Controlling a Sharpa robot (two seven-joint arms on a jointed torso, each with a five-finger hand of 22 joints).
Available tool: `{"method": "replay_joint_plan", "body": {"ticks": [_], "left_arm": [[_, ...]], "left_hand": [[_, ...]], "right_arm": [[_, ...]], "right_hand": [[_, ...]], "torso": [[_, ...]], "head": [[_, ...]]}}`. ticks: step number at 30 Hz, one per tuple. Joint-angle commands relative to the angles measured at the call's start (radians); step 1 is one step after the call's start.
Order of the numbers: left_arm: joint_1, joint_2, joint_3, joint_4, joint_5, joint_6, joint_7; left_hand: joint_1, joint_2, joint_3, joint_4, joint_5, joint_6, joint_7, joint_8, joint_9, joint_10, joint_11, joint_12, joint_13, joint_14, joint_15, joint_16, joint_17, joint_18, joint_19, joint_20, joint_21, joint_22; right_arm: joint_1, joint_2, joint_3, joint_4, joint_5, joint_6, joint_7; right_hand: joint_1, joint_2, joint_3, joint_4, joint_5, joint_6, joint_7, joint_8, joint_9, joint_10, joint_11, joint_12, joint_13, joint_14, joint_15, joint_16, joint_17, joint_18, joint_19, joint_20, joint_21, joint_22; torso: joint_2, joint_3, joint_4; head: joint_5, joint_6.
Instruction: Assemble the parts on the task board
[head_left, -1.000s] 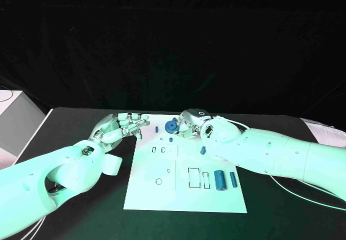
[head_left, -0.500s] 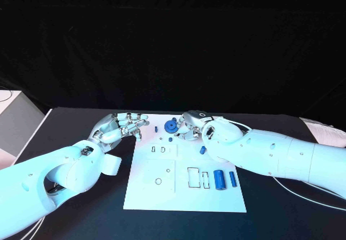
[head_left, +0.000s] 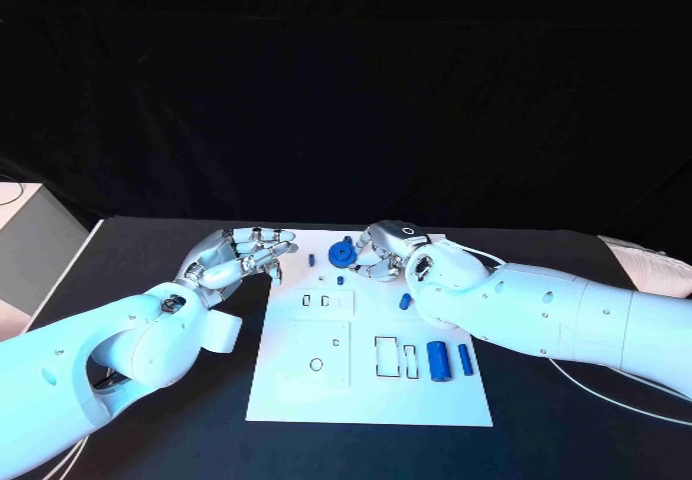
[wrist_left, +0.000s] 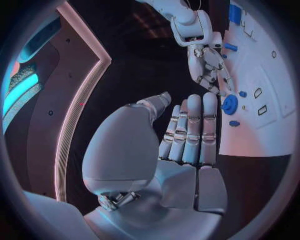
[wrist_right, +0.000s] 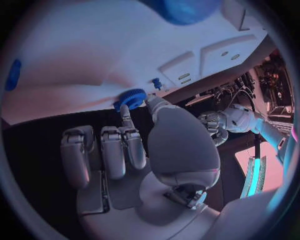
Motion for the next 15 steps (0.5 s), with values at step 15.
{"method": "replay_joint_plan", "body": {"ticks": [15], "left_arm": [[-0.001,0.005,0.001,0.001,-0.005,0.012,0.006]], "left_hand": [[-0.003,0.002,0.009,-0.001,-0.002,-0.007,-0.001,0.002,0.003,-0.008,0.003,-0.002,0.001,-0.009,0.000,0.006,-0.001,0.015,-0.009,-0.001,0.009,0.003]], "right_arm": [[0.002,0.055,0.001,-0.061,-0.003,-0.039,0.023]], "right_hand": [[0.087,-0.040,0.026,-0.032,-0.037,-0.003,0.000,-0.006,-0.007,0.106,0.004,0.002,0.263,0.097,0.002,0.006,0.224,-0.007,0.105,-0.001,0.005,0.263]], "torso": [[0.000,-0.0023,0.0038]], "head": [[-0.002,0.000]]}}
